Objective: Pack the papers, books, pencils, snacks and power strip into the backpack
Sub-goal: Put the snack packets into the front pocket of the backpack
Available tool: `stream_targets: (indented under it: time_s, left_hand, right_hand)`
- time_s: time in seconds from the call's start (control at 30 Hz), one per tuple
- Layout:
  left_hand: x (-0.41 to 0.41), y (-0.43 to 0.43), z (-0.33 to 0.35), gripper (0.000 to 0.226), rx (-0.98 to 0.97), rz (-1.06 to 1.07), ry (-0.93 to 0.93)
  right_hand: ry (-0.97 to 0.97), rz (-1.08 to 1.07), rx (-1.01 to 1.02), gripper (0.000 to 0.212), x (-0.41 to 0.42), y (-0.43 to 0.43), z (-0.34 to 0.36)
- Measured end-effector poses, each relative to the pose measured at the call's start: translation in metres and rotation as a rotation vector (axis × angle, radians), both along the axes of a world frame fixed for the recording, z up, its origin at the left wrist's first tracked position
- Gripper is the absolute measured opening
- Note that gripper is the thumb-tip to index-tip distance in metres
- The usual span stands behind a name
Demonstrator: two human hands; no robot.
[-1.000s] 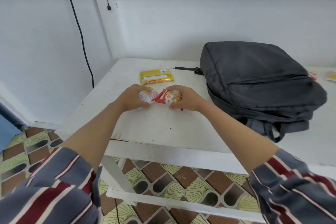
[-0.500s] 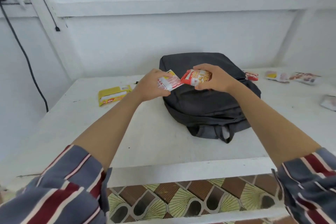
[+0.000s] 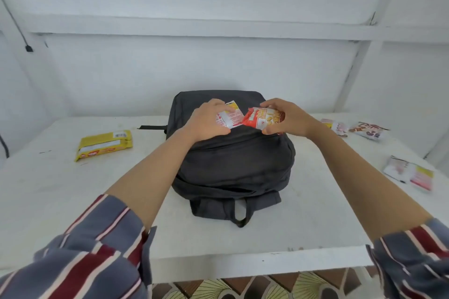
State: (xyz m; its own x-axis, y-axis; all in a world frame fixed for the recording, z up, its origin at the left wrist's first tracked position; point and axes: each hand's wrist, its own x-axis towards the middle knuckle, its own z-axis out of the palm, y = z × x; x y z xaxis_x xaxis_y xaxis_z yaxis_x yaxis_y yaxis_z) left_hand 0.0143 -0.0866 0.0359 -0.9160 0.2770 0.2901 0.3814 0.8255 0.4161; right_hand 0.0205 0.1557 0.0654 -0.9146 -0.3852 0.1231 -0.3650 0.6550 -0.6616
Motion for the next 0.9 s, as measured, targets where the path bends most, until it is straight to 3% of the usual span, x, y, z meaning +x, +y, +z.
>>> stream_targets:
  time_s: [0.13,0.3,0.47,0.63,0.9]
  left_hand:
    - [-0.014,0.014,-0.001,0.058,-0.133,0.035,0.015]
    - [-0.028,0.019,-0.007,0.059,-0.236,0.071,-0.159]
    - [-0.017,0.015,-0.008,0.052,-0.032,0.068,-0.048]
    - [0.007,0.001,-0.013,0.024,0.253,0.019,0.048]
    - [0.034,-0.005,-0.017,0.035,0.154,-0.092,-0.141]
  right_hand:
    - [-0.029,0.016,-0.003,0.063,-0.008,0.008,-0.003]
    - [-0.058,0.038,-0.031,0.061,-0.016,0.006,-0.010]
    - [-0.064,0.057,-0.029,0.058,-0.017,0.000,-0.016]
    - [-0.067,0.071,-0.034,0.056,-0.009,-0.008,-0.019]
    - [-0.080,0.064,-0.042,0.054,0.015,-0.012,-0.025]
